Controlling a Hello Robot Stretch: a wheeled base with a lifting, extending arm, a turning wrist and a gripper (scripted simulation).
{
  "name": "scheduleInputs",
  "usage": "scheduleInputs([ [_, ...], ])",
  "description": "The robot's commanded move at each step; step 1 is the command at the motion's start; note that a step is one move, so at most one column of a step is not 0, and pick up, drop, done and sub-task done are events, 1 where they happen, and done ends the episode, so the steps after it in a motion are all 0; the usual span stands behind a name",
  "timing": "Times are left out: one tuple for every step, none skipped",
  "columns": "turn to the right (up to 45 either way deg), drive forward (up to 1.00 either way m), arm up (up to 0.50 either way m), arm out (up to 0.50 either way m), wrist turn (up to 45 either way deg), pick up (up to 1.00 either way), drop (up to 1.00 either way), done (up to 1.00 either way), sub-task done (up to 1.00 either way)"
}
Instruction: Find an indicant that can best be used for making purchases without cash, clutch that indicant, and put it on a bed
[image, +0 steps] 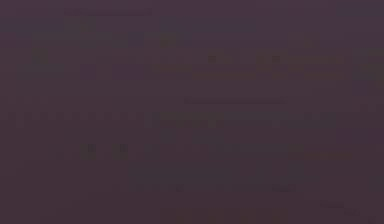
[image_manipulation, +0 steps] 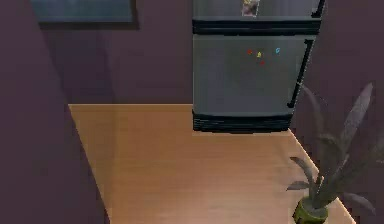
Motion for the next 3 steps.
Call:
scheduleInputs([
  [-45.0, 0.0, 0.0, 0.0, 0.0, 0.0, 0.0, 0.0, 0.0],
  [-42.0, 0.0, 0.0, 0.0, 0.0, 0.0, 0.0, 0.0, 0.0],
  [0.0, 1.0, 0.0, 0.0, 0.0, 0.0, 0.0, 0.0, 0.0],
])
